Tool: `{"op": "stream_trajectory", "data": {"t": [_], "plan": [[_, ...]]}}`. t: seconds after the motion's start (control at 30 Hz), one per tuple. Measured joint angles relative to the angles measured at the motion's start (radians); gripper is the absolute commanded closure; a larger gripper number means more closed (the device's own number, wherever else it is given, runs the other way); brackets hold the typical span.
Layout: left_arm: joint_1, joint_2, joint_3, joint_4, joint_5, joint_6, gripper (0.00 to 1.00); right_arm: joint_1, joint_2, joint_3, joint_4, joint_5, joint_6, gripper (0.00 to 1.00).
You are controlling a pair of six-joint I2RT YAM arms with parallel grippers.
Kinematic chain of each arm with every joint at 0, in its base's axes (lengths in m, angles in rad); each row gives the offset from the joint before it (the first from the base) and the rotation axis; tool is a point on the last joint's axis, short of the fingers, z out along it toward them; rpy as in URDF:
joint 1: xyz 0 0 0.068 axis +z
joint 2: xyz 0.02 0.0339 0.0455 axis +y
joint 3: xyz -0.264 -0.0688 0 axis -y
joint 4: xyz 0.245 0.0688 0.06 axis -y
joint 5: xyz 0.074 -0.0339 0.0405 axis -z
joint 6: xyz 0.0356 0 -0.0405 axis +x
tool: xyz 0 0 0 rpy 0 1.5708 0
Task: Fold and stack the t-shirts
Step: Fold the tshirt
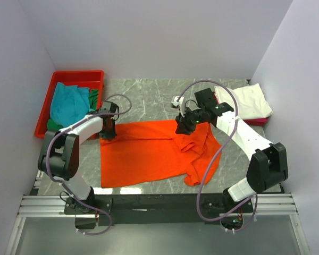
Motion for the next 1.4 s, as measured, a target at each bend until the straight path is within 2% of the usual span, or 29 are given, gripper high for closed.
{"op": "stream_trajectory", "data": {"t": [0.3,0.53,0.7,0.87,1.0,1.13,1.4], "plan": [[0.031,-0.045,-0.100,-0.032,0.066,-0.044,0.80,-0.029,-0.002,0.000,-0.008,-0.014,-0.001,0.57],[0.032,-0.200,-0.116,-0.050,0.122,-0.061,0.76,-0.082,-0.005,0.000,-0.016,-0.027,-0.005,0.57],[0.032,-0.257,-0.152,-0.048,0.168,-0.064,0.75,-0.105,-0.011,0.000,-0.021,-0.036,-0.008,0.57],[0.032,-0.374,-0.161,-0.041,0.198,-0.065,0.67,-0.126,-0.011,0.000,-0.021,-0.038,-0.007,0.57],[0.040,-0.472,-0.160,0.005,0.220,-0.058,0.68,-0.130,-0.011,0.000,-0.021,-0.037,-0.007,0.57],[0.047,-0.415,-0.142,0.060,0.267,-0.052,0.72,-0.132,-0.011,0.000,-0.020,-0.031,-0.001,0.57],[0.047,-0.131,-0.058,0.132,0.371,-0.049,0.77,-0.137,0.016,0.000,-0.005,0.001,0.008,0.57]]}}
